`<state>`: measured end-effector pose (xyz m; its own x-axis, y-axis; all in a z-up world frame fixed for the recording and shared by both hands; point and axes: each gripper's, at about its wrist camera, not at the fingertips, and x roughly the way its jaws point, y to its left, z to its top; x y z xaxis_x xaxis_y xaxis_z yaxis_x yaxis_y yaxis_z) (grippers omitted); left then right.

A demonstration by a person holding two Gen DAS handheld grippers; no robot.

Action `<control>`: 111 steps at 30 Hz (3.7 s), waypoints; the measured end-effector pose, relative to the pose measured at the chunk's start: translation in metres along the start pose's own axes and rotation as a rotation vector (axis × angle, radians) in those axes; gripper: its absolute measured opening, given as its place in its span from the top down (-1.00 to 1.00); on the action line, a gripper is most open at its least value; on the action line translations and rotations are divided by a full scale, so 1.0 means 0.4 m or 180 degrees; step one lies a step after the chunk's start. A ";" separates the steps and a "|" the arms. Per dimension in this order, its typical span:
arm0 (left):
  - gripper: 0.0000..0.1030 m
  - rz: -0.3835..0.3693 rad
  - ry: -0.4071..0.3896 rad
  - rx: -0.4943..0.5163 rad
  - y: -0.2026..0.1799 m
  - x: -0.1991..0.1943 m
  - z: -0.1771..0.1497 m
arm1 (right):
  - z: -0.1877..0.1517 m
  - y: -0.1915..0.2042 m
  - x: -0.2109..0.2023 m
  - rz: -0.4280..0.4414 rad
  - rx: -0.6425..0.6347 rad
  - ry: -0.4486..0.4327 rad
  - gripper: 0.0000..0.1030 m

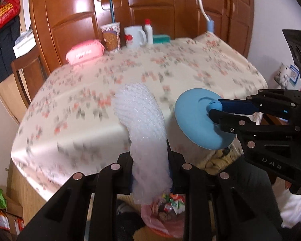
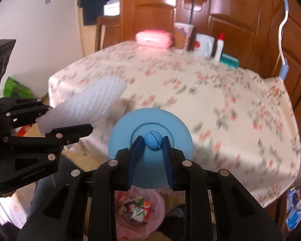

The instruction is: Collect trash

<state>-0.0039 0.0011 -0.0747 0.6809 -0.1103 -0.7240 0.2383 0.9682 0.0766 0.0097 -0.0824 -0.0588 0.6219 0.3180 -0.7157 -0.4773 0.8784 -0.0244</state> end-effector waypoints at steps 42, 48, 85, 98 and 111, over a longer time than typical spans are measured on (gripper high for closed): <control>0.54 -0.0566 0.2726 -0.0521 -0.080 0.820 -0.676 | -0.674 0.010 0.750 0.0477 0.0534 0.2312 0.52; 0.45 -0.0580 0.2807 -0.0521 -0.086 0.845 -0.685 | -0.696 0.018 0.782 0.0513 0.0544 0.2434 0.52; -0.81 -0.0144 0.2928 -0.0607 -0.031 0.853 -0.707 | -0.732 0.029 0.828 0.0488 0.0550 0.2596 0.03; -0.83 -0.0101 0.2501 -0.0756 -0.008 0.755 -0.612 | -0.618 -0.018 0.700 0.0327 0.0497 0.2108 -0.83; -0.90 -0.0157 0.1698 -0.0349 -0.032 0.515 -0.469 | -0.507 0.060 0.453 0.0352 -0.0325 0.1620 -0.88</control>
<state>0.0034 0.0081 -0.3536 0.2181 -0.0544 -0.9744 0.1681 0.9856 -0.0174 -0.0152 -0.0761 -0.3306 0.1965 0.1710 -0.9655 -0.5967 0.8022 0.0206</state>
